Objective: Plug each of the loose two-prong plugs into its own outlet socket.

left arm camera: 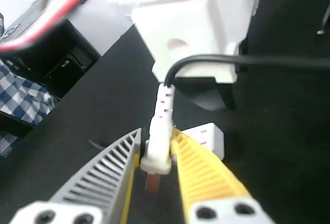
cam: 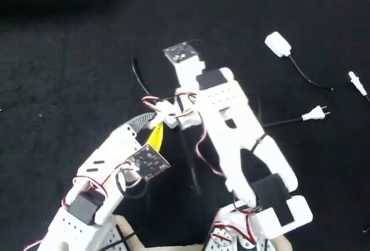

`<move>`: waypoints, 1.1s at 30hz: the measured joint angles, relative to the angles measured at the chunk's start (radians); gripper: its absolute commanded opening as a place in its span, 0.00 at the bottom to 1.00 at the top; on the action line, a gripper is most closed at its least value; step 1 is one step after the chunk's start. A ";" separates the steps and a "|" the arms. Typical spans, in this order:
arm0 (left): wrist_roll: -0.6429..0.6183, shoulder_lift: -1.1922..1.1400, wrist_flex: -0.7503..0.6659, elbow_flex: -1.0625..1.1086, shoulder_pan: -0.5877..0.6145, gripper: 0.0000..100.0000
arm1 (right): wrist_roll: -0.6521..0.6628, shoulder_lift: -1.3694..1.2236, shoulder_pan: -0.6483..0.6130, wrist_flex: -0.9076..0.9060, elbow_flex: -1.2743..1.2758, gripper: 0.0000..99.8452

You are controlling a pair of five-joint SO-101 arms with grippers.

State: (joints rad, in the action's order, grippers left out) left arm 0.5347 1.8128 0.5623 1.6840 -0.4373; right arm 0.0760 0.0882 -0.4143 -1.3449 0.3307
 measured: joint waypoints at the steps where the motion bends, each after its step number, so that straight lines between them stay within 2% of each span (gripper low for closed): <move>1: -0.002 0.000 -0.002 0.000 0.009 0.03 | 0.000 0.000 -0.018 -0.012 -0.011 0.21; 5: 0.003 0.000 -0.003 0.000 0.043 0.03 | -0.003 0.000 -0.084 -0.054 -0.051 0.21; 9: 0.000 0.000 -0.009 0.000 0.048 0.03 | -0.003 0.000 -0.095 -0.084 -0.086 0.21; 18: -0.002 0.000 -0.009 0.000 0.051 0.03 | 0.098 0.055 -0.133 -0.138 -0.157 0.21; 23: 0.002 0.000 0.008 0.000 0.046 0.03 | 0.164 0.063 -0.130 -0.133 -0.158 0.21; 30: 0.003 0.000 0.012 0.000 0.037 0.03 | 0.172 0.063 -0.101 -0.132 -0.209 0.20; 33: 0.003 0.000 0.012 0.000 0.037 0.03 | 0.172 0.063 -0.101 -0.132 -0.252 0.17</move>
State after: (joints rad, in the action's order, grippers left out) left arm 0.5378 1.8128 0.5746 1.6840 -0.4005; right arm 0.2478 0.1511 -0.5155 -1.4768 0.0790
